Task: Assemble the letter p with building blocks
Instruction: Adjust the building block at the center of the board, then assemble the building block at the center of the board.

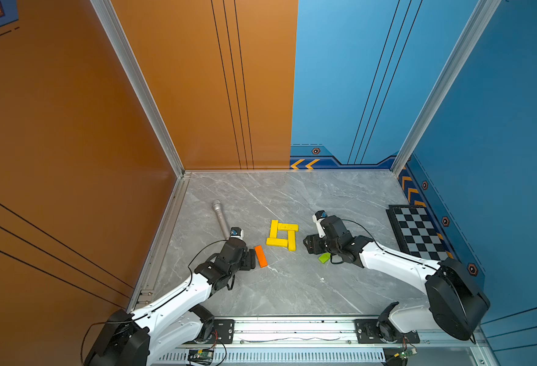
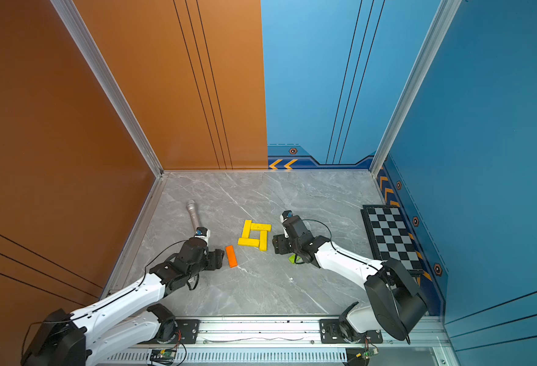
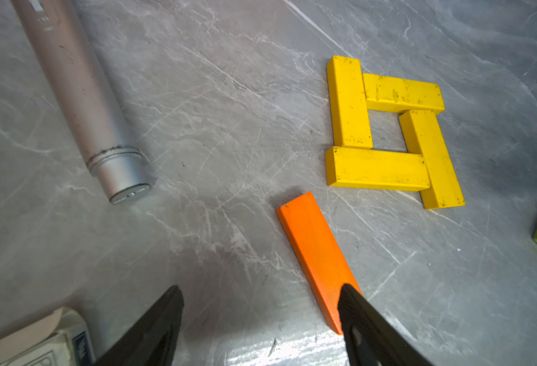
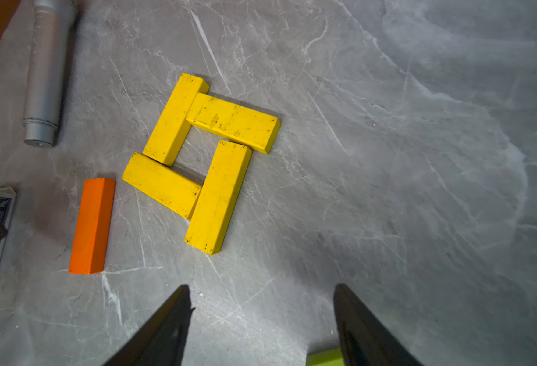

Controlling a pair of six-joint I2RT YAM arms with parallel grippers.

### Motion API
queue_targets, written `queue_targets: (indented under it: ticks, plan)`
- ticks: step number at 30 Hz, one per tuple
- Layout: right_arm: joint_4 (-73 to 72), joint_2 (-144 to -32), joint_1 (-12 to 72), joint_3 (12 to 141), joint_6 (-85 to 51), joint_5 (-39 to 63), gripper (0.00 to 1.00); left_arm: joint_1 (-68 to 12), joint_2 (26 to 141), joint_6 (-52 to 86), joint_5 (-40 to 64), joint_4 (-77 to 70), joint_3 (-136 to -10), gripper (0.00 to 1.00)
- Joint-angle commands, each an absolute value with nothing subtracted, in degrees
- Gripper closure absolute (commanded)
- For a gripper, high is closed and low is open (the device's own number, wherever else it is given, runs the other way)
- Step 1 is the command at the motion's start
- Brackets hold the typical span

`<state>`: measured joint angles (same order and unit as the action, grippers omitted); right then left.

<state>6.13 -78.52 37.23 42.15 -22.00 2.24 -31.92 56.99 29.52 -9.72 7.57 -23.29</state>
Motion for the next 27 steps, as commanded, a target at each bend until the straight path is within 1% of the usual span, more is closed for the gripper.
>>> queue_targets:
  ticks: [1, 8, 16, 27]
  plan:
    - [9.03, -74.85, 37.27, 39.73, -20.74, 0.22, 0.0, -31.9, 57.07, 34.02, -7.31, 6.91, -24.12, 0.19]
    - [9.29, -72.01, 36.87, 36.69, -20.74, 2.16, 0.0, -32.74, 62.09, 37.64, -4.39, 4.36, -24.9, 0.2]
    - [9.52, -71.41, 35.88, 35.25, -20.05, 3.09, 0.0, -35.61, 65.12, 38.51, -6.55, 2.65, -26.25, 0.21]
    - [9.4, -70.6, 34.51, 33.86, -20.04, 3.55, 0.0, -38.25, 73.66, 36.51, -9.13, 1.78, -29.33, 0.24]
